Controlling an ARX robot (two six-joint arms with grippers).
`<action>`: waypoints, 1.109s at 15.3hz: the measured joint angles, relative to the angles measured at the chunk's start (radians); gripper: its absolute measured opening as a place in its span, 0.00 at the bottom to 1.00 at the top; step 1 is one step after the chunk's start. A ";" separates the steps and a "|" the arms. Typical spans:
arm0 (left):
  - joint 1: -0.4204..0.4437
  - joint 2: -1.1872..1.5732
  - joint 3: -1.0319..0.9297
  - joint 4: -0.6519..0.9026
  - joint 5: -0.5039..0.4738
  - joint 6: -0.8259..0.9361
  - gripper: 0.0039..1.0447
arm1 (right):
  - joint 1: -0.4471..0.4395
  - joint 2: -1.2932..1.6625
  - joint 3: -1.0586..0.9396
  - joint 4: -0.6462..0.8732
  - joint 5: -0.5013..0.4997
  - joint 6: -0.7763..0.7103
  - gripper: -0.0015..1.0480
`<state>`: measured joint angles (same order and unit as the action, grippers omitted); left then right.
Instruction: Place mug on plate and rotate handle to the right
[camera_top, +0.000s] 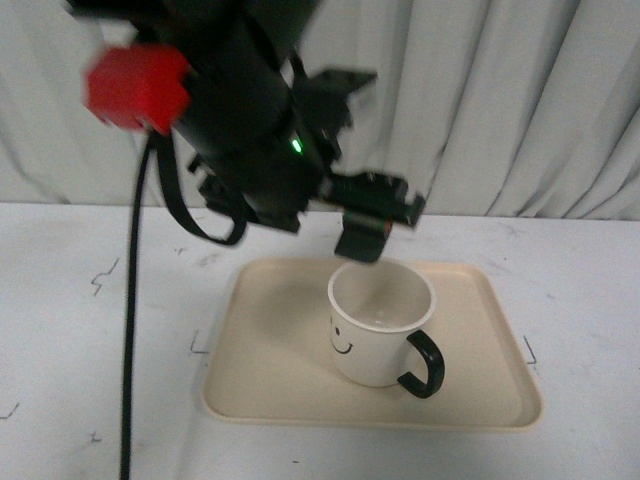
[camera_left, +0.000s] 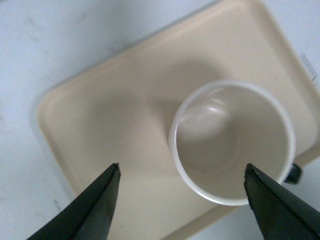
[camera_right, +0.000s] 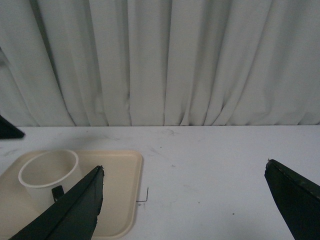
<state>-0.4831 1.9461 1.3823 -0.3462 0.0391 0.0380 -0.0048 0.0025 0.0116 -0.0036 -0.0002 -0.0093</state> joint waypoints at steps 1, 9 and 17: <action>0.041 -0.134 -0.082 0.094 0.055 0.035 0.86 | 0.000 0.000 0.000 0.000 0.000 0.000 0.94; 0.234 -0.679 -0.894 1.146 -0.312 -0.031 0.27 | 0.005 0.000 0.000 0.000 0.000 0.001 0.94; 0.374 -1.014 -1.232 1.109 -0.143 -0.034 0.01 | 0.004 0.000 0.000 0.000 0.000 0.001 0.94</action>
<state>-0.1093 0.9321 0.1505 0.7631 -0.1043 0.0036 -0.0006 0.0025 0.0116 -0.0036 -0.0006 -0.0082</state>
